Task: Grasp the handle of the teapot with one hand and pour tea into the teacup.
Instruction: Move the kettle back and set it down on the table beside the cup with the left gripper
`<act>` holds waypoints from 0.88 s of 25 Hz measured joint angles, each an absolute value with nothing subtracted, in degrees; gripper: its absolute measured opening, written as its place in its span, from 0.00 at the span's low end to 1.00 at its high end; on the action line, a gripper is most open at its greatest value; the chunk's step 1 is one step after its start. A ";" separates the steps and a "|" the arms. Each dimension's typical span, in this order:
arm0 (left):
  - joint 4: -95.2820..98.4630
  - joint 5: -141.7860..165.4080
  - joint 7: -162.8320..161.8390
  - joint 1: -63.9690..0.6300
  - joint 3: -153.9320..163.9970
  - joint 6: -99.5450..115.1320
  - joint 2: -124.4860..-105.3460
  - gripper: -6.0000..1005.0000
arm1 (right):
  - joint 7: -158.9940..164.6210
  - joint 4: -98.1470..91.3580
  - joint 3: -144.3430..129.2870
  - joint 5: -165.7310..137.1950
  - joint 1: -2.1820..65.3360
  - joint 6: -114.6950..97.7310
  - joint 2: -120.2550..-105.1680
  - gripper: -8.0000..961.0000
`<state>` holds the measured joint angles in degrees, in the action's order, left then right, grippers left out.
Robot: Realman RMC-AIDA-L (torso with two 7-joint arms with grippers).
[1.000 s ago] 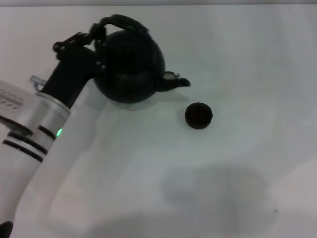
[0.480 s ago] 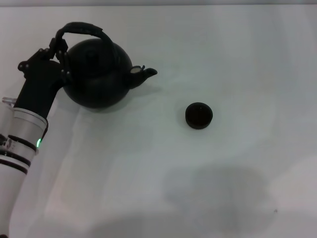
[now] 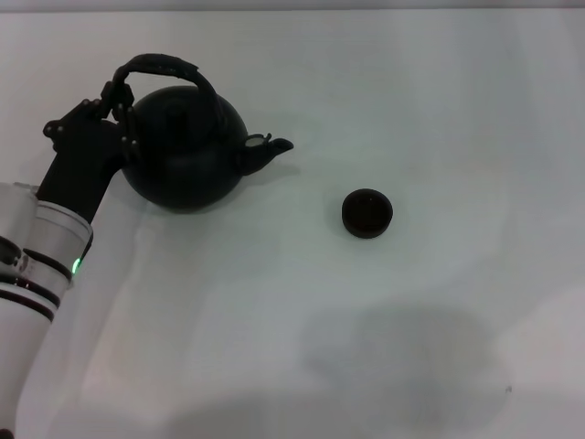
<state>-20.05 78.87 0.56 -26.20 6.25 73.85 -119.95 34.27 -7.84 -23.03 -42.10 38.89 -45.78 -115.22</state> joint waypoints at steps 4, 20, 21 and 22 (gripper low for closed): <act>-19.96 78.98 0.53 -26.18 6.34 73.17 -119.92 0.11 | 34.28 -7.91 -23.03 -42.10 38.87 -45.78 -115.22 0.88; -20.06 79.11 0.17 -25.47 6.42 73.40 -119.86 0.27 | 34.28 -8.00 -23.03 -42.10 38.40 -45.79 -115.23 0.88; -20.26 79.11 0.13 -25.24 6.53 74.09 -119.82 0.32 | 34.28 -8.01 -23.03 -42.10 38.39 -45.79 -115.22 0.88; -20.30 79.11 0.13 -25.10 6.61 74.33 -119.82 0.36 | 34.28 -8.03 -23.03 -42.10 38.39 -45.79 -115.22 0.88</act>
<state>-20.30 79.11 0.13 -25.10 6.61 74.33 -119.82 34.28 -8.03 -23.03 -42.10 38.39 -45.79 -115.22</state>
